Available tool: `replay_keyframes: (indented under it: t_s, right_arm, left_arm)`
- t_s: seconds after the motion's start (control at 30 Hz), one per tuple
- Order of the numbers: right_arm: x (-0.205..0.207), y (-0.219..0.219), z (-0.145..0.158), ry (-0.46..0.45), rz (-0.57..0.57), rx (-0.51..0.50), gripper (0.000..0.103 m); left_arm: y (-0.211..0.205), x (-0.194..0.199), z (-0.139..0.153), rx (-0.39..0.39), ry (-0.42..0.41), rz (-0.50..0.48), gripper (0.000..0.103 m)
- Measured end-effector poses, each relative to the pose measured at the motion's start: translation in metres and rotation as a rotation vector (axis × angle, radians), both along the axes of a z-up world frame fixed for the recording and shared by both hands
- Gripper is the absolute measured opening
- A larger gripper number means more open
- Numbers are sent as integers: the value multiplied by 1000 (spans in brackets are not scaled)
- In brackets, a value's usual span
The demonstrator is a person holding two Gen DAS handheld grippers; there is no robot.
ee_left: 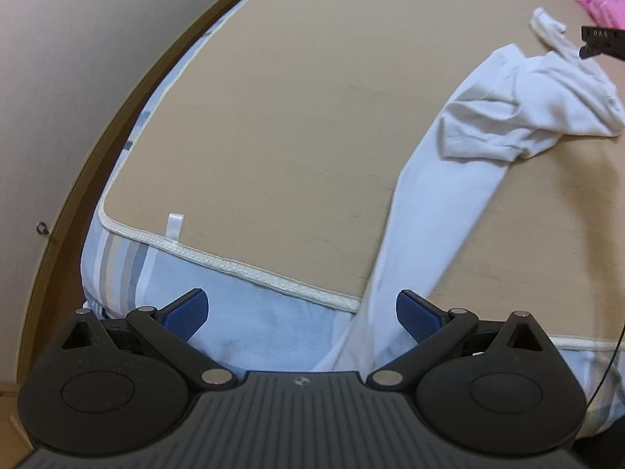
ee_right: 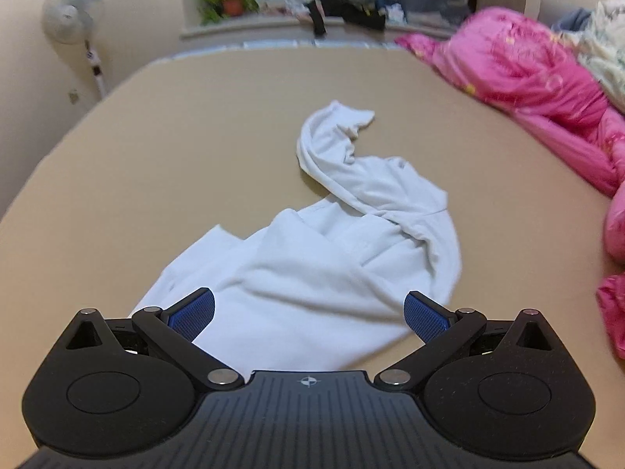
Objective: Fold small clothes
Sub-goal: 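Grasp the white shirt's hem with the right gripper and pull it open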
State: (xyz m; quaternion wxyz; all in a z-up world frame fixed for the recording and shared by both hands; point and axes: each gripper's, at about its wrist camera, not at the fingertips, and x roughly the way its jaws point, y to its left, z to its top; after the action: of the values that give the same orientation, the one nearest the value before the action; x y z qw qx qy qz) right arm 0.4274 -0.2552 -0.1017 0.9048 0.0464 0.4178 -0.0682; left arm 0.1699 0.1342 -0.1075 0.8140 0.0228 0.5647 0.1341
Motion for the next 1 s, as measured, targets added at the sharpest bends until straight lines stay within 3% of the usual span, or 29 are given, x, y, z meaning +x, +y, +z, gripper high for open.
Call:
replay_keyframes:
  t_s: [0.37, 0.4, 0.43, 0.47, 0.5, 0.6, 0.73, 0.87, 1.0]
  right_arm:
    - [96, 7, -75, 132, 15, -28, 100]
    - [101, 7, -81, 138, 25, -23, 76]
    - [101, 4, -85, 131, 31, -6, 14]
    - [101, 0, -86, 139, 33, 17, 6]
    - [96, -5, -82, 120, 27, 51, 4]
    - [50, -26, -48, -19, 65, 135, 4]
    - [-63, -80, 0, -131, 68, 221, 3]
    - [-188, -150, 6, -100, -30, 195, 3]
    - [-257, -193, -36, 18, -182, 111, 7]
  left_arm:
    - [-1, 35, -30, 53, 80, 21, 103]
    - [-1, 36, -31, 54, 84, 21, 103]
    - [-2, 37, -30, 54, 86, 20, 103]
    - [-2, 39, -30, 52, 84, 20, 103]
    - [-3, 40, -29, 52, 80, 19, 103]
    - [-6, 44, -22, 61, 49, 8, 103]
    - [-16, 47, -15, 53, 12, -9, 103]
    - [-36, 45, -7, 14, -13, -46, 103]
    - [-62, 40, -6, 19, -41, -112, 103]
